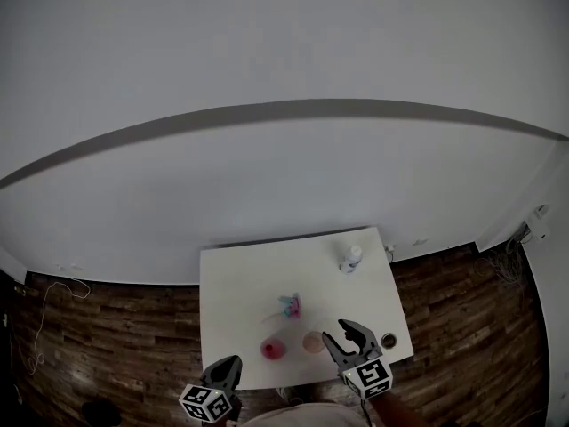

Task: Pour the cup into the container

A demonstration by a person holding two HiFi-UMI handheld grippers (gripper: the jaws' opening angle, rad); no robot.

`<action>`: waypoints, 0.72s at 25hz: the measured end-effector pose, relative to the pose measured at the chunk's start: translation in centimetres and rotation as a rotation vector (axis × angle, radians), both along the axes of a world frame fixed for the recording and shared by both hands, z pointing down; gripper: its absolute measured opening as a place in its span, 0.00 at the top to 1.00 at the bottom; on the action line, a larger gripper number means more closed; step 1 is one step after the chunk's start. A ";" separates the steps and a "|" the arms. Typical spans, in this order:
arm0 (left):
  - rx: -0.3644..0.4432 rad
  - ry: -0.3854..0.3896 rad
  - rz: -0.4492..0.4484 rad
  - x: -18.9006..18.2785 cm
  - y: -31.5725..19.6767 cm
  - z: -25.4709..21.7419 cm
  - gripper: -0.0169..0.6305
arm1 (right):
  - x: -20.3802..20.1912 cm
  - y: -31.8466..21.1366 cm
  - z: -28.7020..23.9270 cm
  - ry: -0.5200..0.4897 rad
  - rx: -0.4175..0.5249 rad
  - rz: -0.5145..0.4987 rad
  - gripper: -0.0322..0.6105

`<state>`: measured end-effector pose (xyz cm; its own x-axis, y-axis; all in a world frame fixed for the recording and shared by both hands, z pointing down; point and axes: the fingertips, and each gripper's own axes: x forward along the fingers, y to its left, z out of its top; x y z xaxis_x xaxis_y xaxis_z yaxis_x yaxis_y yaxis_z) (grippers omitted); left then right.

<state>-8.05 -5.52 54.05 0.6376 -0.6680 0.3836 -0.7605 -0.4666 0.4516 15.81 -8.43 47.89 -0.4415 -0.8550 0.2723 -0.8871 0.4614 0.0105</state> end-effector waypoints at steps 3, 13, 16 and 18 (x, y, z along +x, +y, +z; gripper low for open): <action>0.005 0.000 0.004 1.0 0.3 -0.5 0.96 | 0.6 0.9 -0.3 0.000 0.001 -0.010 0.65; 0.011 -0.001 0.027 4.8 3.4 -1.2 0.96 | 2.9 4.3 -1.9 0.005 0.019 -0.035 0.65; 0.019 0.001 0.018 5.6 4.7 -2.0 0.96 | 3.6 5.6 -3.0 -0.009 0.031 -0.039 0.66; 0.025 0.003 0.011 6.0 5.6 -2.4 0.96 | 3.9 6.6 -3.6 -0.022 0.042 -0.042 0.65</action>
